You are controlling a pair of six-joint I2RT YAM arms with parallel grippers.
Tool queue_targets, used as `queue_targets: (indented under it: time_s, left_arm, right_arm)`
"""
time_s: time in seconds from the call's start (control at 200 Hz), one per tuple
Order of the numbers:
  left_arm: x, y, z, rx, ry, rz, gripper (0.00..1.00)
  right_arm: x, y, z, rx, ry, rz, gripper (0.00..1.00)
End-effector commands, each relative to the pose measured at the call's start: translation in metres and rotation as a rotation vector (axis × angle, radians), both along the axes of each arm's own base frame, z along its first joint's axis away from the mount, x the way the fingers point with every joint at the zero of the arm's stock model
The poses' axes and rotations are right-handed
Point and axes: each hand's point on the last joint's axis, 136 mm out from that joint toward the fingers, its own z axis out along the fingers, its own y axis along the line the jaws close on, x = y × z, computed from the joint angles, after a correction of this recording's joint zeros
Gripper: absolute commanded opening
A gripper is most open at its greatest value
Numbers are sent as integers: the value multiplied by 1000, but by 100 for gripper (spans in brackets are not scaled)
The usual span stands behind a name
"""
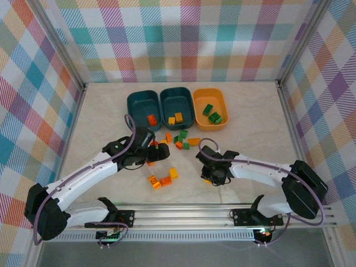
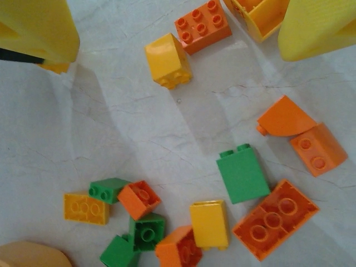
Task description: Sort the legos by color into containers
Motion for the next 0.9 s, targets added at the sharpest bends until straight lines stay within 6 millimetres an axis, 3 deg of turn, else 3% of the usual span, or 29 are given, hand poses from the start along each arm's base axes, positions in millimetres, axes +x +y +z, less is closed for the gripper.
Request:
queue_targets:
  time_s: [0.0, 0.075, 0.2, 0.27, 0.335, 0.445, 0.63, 0.83, 0.9]
  left_arm:
    - [5, 28, -9, 40, 41, 108, 92]
    - [9, 44, -14, 41, 79, 184, 93]
    - [10, 66, -30, -42, 162, 310, 93]
    - [9, 73, -41, -113, 218, 360, 93]
    - [5, 80, -50, -142, 263, 384, 93]
    - [-5, 85, -61, -118, 303, 358, 93]
    - [-11, 72, -62, -183, 316, 296, 91]
    - [-16, 77, -60, -156, 320, 301, 91]
    - [-16, 78, -62, -147, 332, 313, 91]
  right_arm:
    - [42, 25, 49, 38, -149, 99, 22]
    - [76, 39, 70, 63, -219, 140, 21]
    - [152, 69, 89, 119, -302, 229, 21]
    - [192, 87, 88, 120, -324, 289, 21]
    - [217, 99, 87, 144, -291, 310, 21]
    - [245, 118, 83, 154, -314, 368, 22]
    - [285, 132, 66, 130, -323, 391, 23]
    - [309, 140, 40, 91, -249, 404, 34]
    - [314, 140, 45, 76, -259, 409, 44]
